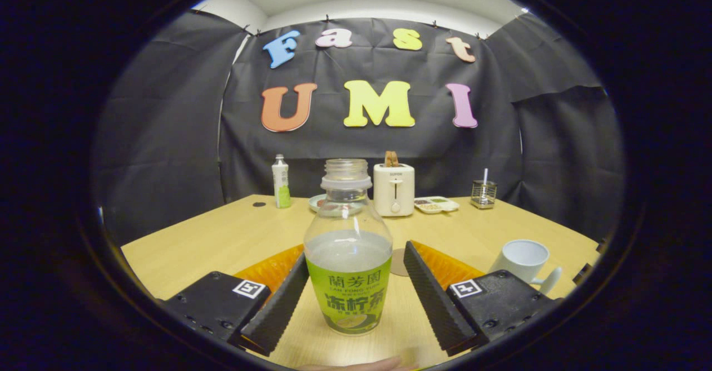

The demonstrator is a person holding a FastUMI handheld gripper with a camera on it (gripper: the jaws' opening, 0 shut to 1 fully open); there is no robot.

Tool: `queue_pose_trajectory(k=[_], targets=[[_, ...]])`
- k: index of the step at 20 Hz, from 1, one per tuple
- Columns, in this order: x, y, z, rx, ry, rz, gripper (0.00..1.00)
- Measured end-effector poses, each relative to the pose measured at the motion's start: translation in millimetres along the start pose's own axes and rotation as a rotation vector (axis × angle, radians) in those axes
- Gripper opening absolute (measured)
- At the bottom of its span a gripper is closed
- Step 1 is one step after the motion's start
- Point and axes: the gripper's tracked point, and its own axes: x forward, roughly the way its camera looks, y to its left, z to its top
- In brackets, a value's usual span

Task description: Take the bottle from table, then pour the juice into the cup, finally place the bottle on the coaster

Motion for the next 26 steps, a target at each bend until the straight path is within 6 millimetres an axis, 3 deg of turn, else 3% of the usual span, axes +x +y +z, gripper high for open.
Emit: queue_pose_trajectory(k=[2, 7, 16, 20, 26], targets=[[2.5, -0.9, 5.0, -0.022, -0.02, -0.011, 1.0], [4.6, 2.5, 2.0, -0.087, -0.005, -0.006, 0.82], [-14.7, 26.4, 13.3, -0.099, 0.046, 0.088, 0.81], [-24.2, 18.8, 18.5, -0.005, 0.04, 0.113, 0.81], [-29.5, 0.3, 33.5, 0.295, 0.04, 0.157, 0.79]])
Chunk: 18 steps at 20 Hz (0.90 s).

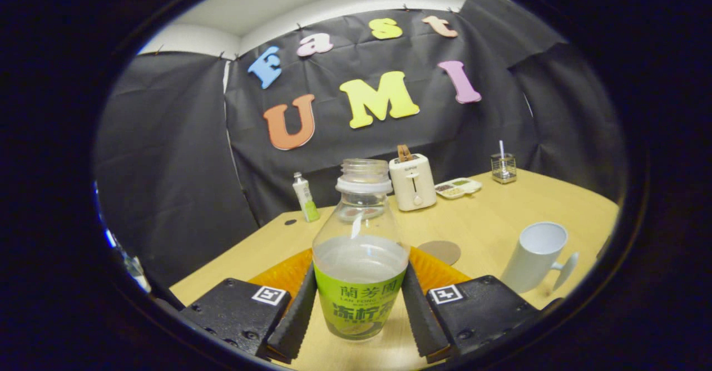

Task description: Take the bottle from table, then pour the juice into the cup, finally place the bottle on the coaster

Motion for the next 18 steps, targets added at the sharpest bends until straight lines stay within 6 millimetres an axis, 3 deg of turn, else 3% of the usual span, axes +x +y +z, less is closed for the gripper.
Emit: queue_pose_trajectory(k=[3, 7, 14, 18], targets=[[2.6, -7.0, 0.3, 0.062, 0.023, -0.021, 0.78], [10.1, -1.8, 5.8, 0.22, 0.012, 0.055, 0.78], [0.5, -21.0, 21.5, 0.508, -0.067, 0.13, 0.78], [-3.8, -39.4, 26.7, 0.547, -0.075, 0.098, 0.78]])
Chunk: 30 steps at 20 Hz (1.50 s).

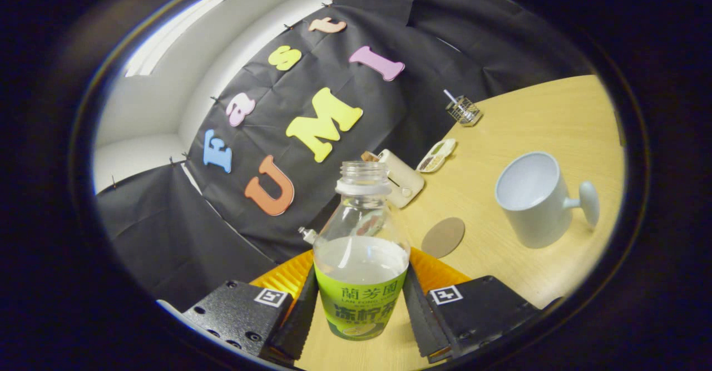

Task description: Take the bottle from table, then pour the juice into the cup, finally place the bottle on the coaster

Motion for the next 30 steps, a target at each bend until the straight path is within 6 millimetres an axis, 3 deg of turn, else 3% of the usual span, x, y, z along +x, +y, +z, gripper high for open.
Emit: queue_pose_trajectory(k=[9, 13, 19, 24, 30], targets=[[-6.7, -0.7, 34.8, 0.274, -0.04, 0.073, 0.78], [-14.3, -5.1, 39.7, 0.41, -0.045, 0.122, 0.78], [-18.8, -6.3, 49.9, 0.474, -0.034, 0.159, 0.78], [-8.6, 5.5, 43.3, 0.624, 0.027, 0.188, 0.78], [-8.6, -0.7, 40.3, 0.707, 0.024, 0.186, 0.78]])
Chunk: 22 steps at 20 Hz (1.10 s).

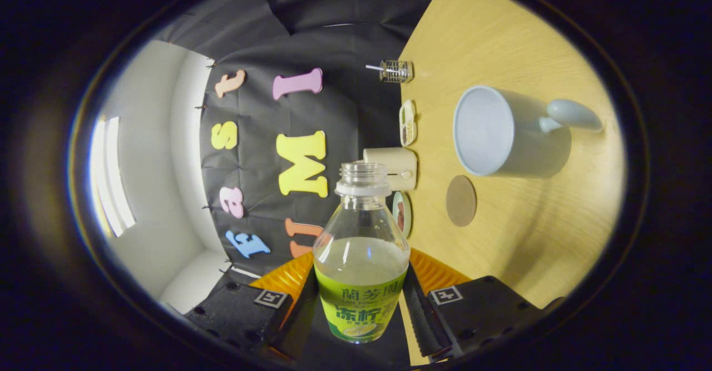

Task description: Take the bottle from table, then pour the juice into the cup, finally place the bottle on the coaster

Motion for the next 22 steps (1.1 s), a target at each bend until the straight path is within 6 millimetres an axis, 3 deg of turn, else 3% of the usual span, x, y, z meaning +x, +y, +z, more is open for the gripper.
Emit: queue_pose_trajectory(k=[7, 18, 22], targets=[[1.5, -6.5, -2.1, 0.134, 0.009, -0.002, 0.78], [-0.5, 5.7, 27.2, 0.283, -0.013, 0.081, 0.78], [1.1, 4.8, 27.1, 0.294, -0.009, 0.085, 0.79]])
